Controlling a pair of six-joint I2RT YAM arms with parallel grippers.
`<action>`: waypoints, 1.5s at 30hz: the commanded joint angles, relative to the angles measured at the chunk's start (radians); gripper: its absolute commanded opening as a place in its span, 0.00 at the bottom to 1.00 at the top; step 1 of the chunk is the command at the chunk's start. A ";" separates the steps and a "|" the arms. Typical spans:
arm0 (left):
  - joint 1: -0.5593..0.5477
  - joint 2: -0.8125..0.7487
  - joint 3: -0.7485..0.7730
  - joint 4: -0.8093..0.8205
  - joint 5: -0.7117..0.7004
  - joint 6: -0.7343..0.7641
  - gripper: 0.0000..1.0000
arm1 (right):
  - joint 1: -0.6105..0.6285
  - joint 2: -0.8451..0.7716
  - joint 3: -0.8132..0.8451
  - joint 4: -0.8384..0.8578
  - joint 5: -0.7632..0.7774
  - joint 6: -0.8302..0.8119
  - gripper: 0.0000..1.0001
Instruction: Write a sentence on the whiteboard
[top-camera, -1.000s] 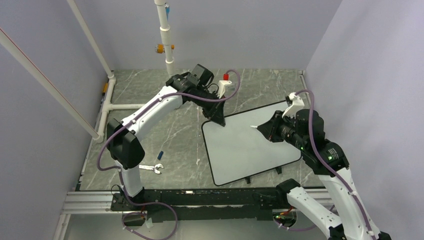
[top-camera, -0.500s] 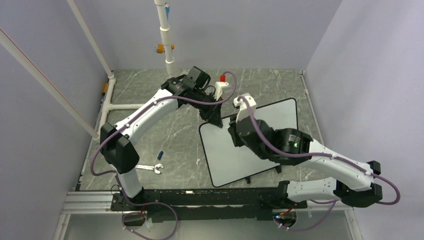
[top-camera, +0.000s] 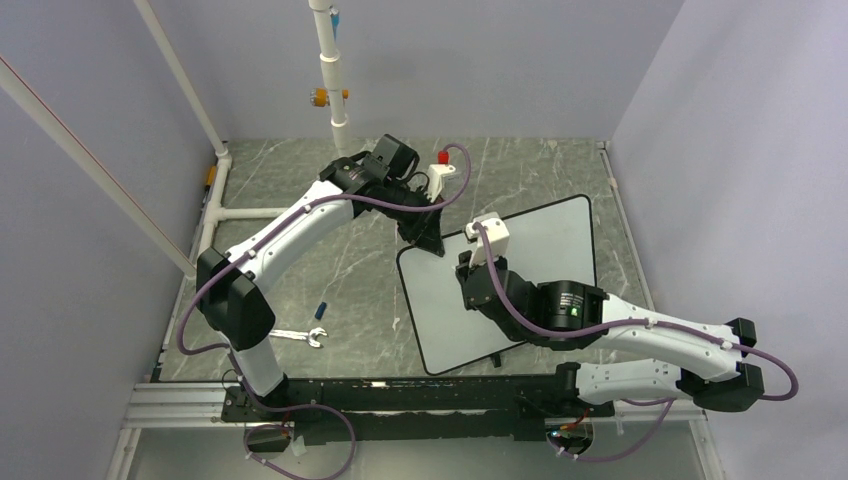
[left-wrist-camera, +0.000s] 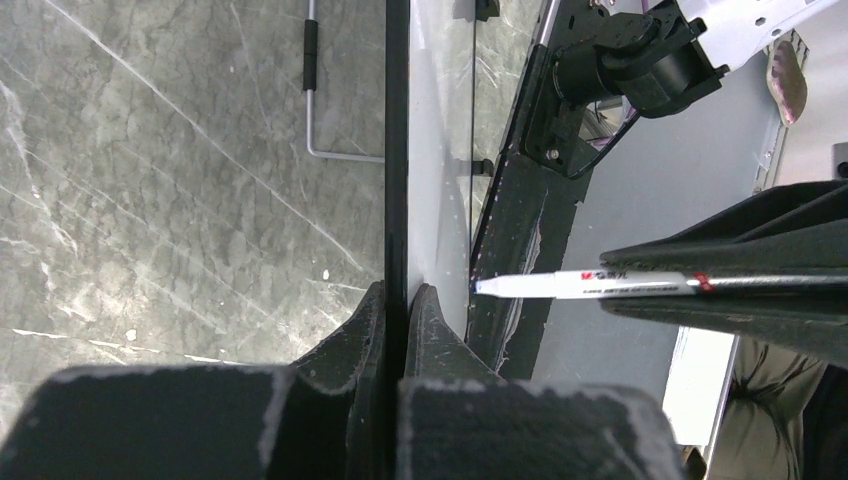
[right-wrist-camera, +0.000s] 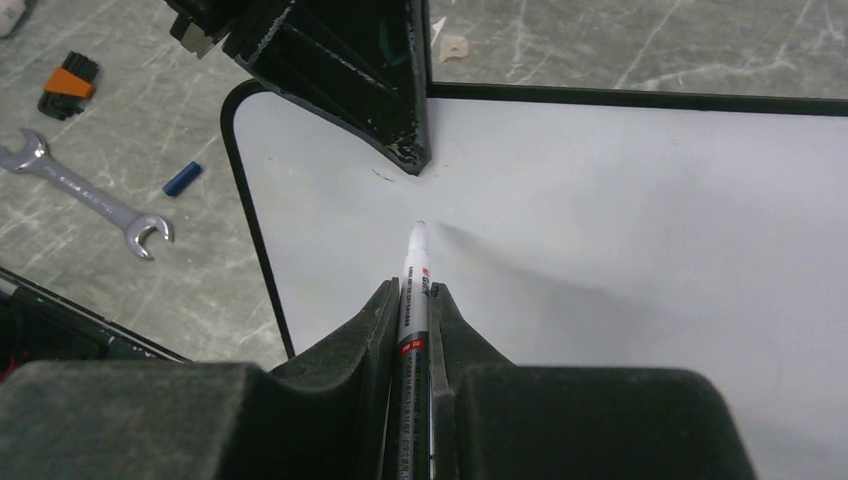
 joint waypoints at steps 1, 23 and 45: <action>0.010 -0.026 -0.008 0.084 -0.215 0.093 0.00 | 0.019 -0.024 -0.041 0.153 -0.023 -0.020 0.00; 0.009 -0.031 -0.008 0.092 -0.204 0.070 0.00 | 0.087 0.060 -0.094 0.297 0.016 -0.059 0.00; 0.000 -0.048 -0.021 0.098 -0.211 0.059 0.00 | 0.085 0.051 -0.058 0.097 0.192 0.077 0.00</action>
